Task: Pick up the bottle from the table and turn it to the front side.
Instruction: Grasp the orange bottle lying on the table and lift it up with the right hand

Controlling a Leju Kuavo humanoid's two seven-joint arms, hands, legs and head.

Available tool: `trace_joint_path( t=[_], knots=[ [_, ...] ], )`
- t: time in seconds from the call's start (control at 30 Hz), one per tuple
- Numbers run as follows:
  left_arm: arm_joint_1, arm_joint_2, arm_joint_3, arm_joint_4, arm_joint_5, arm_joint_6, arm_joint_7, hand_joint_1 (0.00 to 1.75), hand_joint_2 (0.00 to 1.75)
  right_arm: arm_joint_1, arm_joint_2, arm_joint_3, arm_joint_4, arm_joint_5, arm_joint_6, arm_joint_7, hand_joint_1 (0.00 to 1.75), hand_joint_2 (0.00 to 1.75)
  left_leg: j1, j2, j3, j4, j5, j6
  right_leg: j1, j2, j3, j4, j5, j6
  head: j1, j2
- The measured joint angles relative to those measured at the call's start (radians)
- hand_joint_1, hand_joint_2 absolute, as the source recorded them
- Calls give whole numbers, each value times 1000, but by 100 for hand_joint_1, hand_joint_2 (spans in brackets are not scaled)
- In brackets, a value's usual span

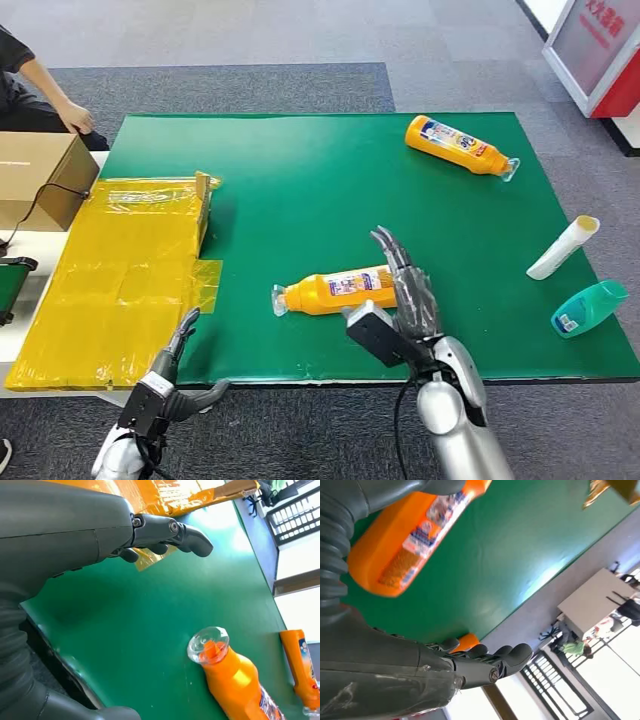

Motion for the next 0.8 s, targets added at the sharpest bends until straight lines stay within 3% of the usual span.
trace_joint_path(
  t=[0.1,0.33,0.53,0.8],
  knots=[
    [-12,11,-8,15,19,7,0,0,175,-68,-17,2,67,51,1,26,0,175,0,0,0,0,1,1,0,0,0,0,1,0,0,0],
    [-51,49,-62,61,82,32,0,0,175,-290,-87,46,394,160,73,69,0,175,0,0,0,0,2,1,0,0,0,0,2,1,0,0],
    [-72,83,-122,91,142,52,0,0,175,-456,-151,130,723,189,218,22,0,175,0,-1,0,0,2,1,0,-1,0,0,2,1,0,0],
    [-84,112,-169,116,170,56,0,0,175,-581,-204,203,946,188,328,-12,0,175,0,-1,0,0,2,1,0,-2,0,0,2,1,0,0]
  ],
)
